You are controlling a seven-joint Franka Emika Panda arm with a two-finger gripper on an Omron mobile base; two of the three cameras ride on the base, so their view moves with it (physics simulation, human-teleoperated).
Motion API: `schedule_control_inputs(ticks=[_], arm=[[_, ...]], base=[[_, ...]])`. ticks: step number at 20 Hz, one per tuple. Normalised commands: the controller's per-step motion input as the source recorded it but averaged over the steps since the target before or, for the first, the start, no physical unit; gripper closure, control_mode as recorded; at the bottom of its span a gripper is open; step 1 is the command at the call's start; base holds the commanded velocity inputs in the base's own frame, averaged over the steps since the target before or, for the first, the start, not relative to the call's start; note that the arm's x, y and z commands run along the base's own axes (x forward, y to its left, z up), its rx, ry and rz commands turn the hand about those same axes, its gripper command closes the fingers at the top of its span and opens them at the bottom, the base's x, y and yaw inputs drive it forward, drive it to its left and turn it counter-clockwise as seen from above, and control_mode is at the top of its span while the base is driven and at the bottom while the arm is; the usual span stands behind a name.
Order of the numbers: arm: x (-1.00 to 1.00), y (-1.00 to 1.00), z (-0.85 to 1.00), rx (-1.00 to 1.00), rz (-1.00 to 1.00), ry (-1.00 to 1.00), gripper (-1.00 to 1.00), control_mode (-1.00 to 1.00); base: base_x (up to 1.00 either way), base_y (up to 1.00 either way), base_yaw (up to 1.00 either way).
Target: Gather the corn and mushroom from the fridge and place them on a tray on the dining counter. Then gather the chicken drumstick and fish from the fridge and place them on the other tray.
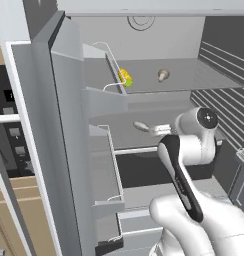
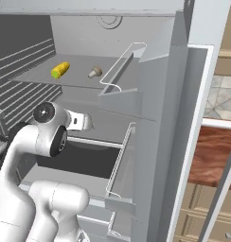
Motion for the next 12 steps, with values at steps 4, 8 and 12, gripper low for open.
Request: schedule_control_inputs(ticks=[4,8,12], arm=[[0.46,0.0,0.0,0.0,0.0,0.05,-1.0,-1.0],[0.44,0.0,-0.07,0.0,0.0,0.16,-1.0,-1.0],[0.2,0.0,-0.25,-0.02,0.0,0.09,-1.0,-1.0]], base=[[0.0,0.0,0.0],[0.0,0.0,0.0],[0.0,0.0,0.0]])
